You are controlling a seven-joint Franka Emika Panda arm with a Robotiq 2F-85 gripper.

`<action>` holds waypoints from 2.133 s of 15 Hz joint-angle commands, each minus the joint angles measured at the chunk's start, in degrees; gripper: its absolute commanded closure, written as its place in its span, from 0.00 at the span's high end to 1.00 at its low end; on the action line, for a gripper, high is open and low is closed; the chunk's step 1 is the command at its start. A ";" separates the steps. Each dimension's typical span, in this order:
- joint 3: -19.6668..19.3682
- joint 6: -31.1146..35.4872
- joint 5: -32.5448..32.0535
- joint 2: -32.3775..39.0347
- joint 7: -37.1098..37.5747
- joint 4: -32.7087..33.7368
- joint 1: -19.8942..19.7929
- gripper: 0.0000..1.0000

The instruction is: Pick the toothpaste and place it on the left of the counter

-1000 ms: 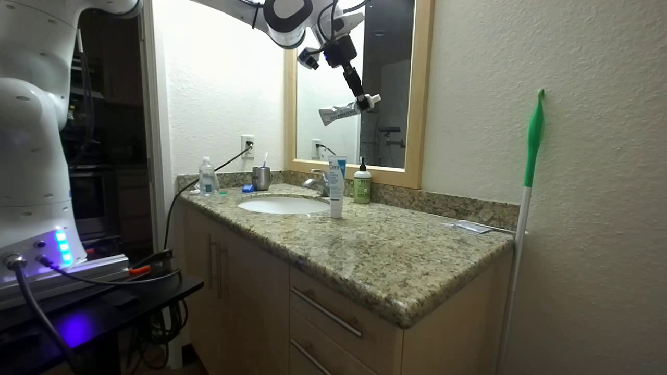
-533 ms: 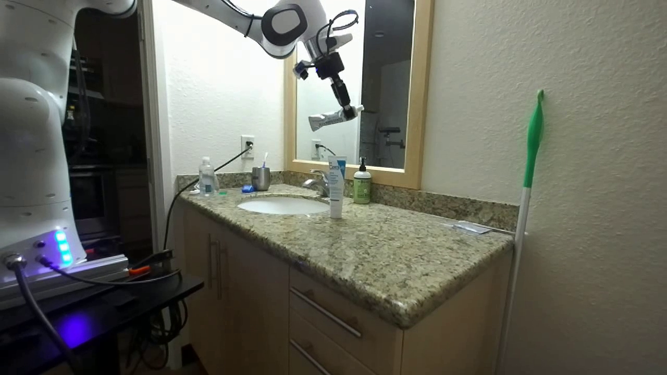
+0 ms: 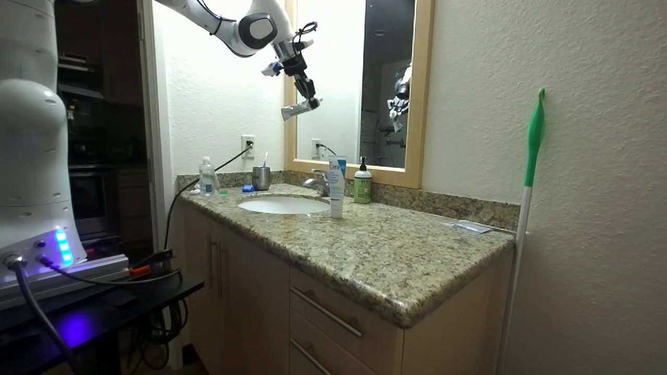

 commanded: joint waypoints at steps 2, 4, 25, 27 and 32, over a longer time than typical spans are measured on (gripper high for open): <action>-0.21 -0.29 -0.91 2.34 -1.80 0.08 -0.21 0.05; 1.62 -2.21 2.43 4.09 -8.08 -0.44 1.07 0.05; 11.80 13.47 0.84 21.08 -7.39 1.74 8.53 0.19; 11.77 13.44 0.82 21.40 -7.38 1.76 8.57 0.19; 8.28 15.51 -3.66 30.92 -1.10 8.90 11.49 0.05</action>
